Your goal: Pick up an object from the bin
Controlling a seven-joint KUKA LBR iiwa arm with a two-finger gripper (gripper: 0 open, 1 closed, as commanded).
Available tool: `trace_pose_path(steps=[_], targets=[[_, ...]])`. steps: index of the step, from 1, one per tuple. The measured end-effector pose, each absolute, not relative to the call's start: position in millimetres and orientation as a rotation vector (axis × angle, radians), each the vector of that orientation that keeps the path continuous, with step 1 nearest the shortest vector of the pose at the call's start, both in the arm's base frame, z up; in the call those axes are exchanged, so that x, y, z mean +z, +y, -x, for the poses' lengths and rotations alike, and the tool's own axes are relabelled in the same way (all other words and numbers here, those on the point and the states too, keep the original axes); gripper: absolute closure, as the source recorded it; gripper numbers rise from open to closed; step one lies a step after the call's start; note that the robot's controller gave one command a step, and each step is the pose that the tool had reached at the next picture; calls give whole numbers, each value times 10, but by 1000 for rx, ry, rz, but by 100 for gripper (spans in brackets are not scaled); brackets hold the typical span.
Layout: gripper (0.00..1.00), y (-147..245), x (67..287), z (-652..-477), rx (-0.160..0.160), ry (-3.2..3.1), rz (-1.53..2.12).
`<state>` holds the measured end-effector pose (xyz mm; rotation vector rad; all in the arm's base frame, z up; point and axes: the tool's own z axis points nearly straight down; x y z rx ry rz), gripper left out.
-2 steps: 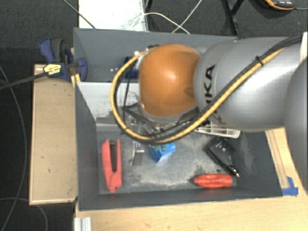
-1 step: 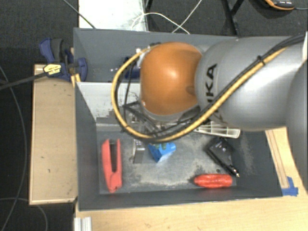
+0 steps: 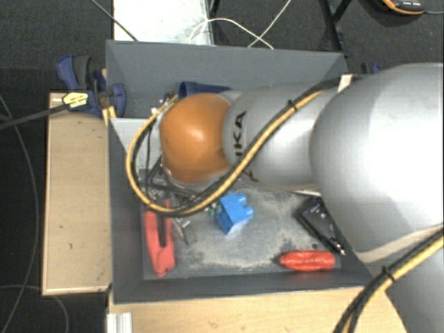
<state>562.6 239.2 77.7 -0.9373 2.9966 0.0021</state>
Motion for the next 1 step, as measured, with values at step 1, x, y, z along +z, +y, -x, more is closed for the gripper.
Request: trace_pose_path(steps=[1], targets=[[0, 2354, 1613, -5814, 4, 2975, 992]])
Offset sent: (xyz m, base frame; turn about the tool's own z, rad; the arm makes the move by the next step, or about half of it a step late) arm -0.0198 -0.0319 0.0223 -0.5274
